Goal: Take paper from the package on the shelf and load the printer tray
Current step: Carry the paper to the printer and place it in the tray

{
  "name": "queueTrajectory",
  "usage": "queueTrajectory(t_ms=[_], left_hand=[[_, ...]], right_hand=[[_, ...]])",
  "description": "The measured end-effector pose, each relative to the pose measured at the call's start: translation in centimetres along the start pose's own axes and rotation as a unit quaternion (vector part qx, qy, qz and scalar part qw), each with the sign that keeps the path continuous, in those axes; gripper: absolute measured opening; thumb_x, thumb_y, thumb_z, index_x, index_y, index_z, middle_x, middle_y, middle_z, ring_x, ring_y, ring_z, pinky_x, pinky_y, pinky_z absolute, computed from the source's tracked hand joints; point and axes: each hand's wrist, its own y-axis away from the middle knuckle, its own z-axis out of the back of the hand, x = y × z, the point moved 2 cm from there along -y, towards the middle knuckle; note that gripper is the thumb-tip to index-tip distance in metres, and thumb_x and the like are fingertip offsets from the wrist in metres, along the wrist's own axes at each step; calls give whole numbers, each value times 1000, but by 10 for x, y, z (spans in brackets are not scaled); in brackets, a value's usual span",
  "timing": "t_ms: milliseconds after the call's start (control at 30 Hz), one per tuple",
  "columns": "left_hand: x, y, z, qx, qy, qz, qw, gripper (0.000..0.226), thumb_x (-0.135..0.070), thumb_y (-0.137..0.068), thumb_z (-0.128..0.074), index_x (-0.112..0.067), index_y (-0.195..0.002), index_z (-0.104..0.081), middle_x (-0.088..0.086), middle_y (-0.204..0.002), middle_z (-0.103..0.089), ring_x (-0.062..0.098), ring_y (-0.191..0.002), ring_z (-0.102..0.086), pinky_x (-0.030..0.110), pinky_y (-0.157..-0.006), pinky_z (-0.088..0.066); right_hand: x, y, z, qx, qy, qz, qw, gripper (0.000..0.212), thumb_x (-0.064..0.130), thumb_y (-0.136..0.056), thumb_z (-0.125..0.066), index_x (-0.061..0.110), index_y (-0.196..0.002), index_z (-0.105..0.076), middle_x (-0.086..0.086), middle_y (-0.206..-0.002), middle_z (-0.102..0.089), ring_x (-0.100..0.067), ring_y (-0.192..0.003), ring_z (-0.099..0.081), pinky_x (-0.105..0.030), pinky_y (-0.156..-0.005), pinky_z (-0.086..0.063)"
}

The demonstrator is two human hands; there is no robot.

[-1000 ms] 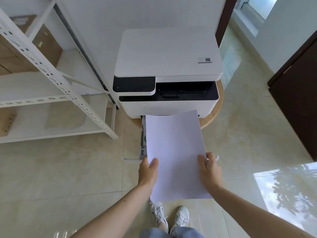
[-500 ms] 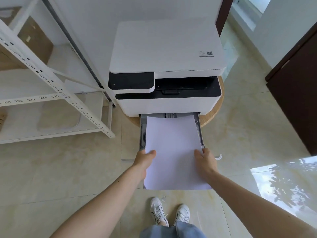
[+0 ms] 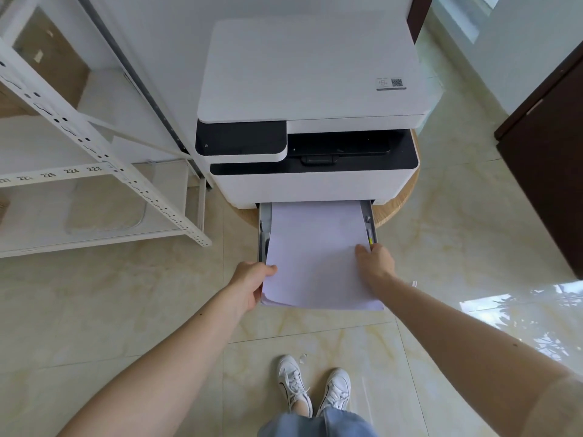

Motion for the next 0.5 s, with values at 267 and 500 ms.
queueTrajectory(t_ms=[267, 500], left_hand=[[-7, -14, -5, -60, 11, -27, 998, 13, 1, -84, -66, -7, -74, -63, 15, -85, -68, 28, -72, -64, 33, -65, -54], [-18, -22, -18, -97, 36, -53, 993, 18, -1, -85, -67, 0, -102, -68, 17, -102, -69, 33, -93, -68, 44, -89, -55]], right_hand=[[2, -15, 11, 35, -33, -30, 998, 37, 38, -87, -55, 2, -84, -64, -12, -82, -60, -29, -74, -59, -32, -67, -44], [-19, 0, 32, 123, -127, -131, 975, 20, 9, -86, -67, -1, -101, -58, -18, -97, -65, -31, -77, -70, -32, -51, -59]])
